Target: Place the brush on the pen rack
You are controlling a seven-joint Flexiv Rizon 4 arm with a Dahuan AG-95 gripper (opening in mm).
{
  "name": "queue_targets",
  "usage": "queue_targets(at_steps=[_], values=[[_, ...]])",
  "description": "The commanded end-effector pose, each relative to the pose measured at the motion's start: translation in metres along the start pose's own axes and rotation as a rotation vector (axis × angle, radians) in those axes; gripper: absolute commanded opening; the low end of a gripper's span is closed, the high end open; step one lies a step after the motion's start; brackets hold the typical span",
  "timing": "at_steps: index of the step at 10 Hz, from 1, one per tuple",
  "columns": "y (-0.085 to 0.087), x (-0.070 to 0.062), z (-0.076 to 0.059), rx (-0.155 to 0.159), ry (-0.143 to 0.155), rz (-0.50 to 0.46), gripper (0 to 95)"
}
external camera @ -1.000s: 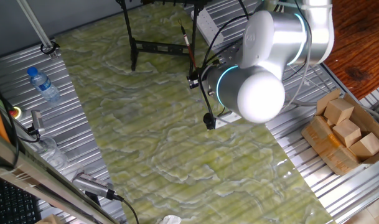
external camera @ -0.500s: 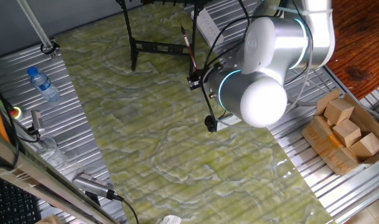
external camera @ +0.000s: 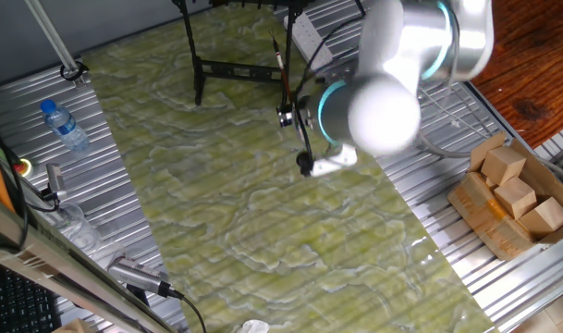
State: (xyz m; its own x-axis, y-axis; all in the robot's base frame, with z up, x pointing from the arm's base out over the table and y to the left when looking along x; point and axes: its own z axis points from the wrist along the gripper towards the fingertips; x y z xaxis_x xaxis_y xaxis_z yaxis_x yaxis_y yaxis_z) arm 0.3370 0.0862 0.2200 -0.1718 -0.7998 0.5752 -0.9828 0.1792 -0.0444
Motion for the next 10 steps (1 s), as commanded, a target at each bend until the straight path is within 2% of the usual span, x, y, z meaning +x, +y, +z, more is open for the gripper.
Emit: queue_targets(at_steps=[1,4,5,6,8,10], values=[[-0.0006,-0.0036,-0.0012,0.014,0.022,0.041,0.0],[-0.0006,-0.0036,-0.0012,0.017,0.046,0.034,0.0],[-0.0006,-0.0036,-0.0012,0.018,0.045,0.039,0.0],[-0.0006,-0.0036,-0.0012,0.018,0.036,0.040,0.0],[-0.0006,-0.0036,-0.0012,0.010,-0.009,0.039,0.0],[-0.0006,-0.0036,-0.0012,0.005,-0.001,0.020,0.0]])
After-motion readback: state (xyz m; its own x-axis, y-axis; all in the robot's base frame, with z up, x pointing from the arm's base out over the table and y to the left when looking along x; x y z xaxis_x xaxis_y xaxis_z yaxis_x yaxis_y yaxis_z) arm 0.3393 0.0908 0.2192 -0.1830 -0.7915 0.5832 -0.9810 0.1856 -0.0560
